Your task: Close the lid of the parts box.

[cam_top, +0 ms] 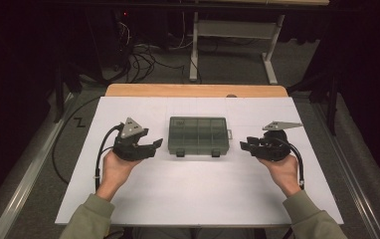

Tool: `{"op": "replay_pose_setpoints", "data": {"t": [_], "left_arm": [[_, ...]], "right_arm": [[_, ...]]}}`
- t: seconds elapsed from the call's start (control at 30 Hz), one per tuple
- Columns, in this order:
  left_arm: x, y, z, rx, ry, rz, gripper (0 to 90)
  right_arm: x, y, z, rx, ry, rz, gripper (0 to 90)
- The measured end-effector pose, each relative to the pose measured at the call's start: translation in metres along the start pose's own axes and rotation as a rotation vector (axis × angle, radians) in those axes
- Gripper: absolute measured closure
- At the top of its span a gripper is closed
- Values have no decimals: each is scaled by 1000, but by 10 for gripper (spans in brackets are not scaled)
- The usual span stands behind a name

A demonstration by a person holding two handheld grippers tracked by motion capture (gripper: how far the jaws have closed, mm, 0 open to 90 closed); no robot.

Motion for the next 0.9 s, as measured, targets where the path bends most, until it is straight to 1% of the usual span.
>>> {"op": "replay_pose_setpoints", "data": {"t": [0.03, 0.07, 0.17, 0.3, 0.33, 0.5, 0.53, 0.6, 0.8, 0.9], "left_arm": [[0, -1, 2, 1, -2, -3, 373], [-2, -1, 4, 2, 8, -2, 373], [-4, -1, 9, 9, 25, 14, 373], [-2, -1, 13, 16, 36, 13, 374], [-2, -1, 15, 16, 34, 10, 374], [-2, -3, 20, 17, 52, 18, 374], [-3, -3, 22, 15, 60, 28, 374], [-4, -3, 25, 15, 67, 34, 374], [-4, -4, 35, 15, 83, 35, 374], [-4, -6, 39, 17, 90, 40, 373]], "right_arm": [[0, 0, 1, 2, 3, -3, 608], [1, 0, 2, 1, 7, -1, 607], [3, 0, 4, 2, 12, -4, 605], [4, 0, 7, 2, 19, -3, 598], [4, 0, 8, 1, 20, -5, 597], [6, -1, 12, 3, 29, -4, 592], [7, -1, 14, 2, 29, -4, 591], [8, -2, 16, 3, 29, -4, 589], [11, -3, 24, 10, 38, 5, 578], [15, -4, 28, 6, 39, 8, 572]]}}
Point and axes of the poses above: each handheld gripper's, and its own axes: z roughly backward along the jaws, x roughly out of its underside, y roughly to its right, the point moved 3 cm from there along -z, roughly forward along the jaws, and after that the axes turned 8 degrees about y, right-handed, at the moved point
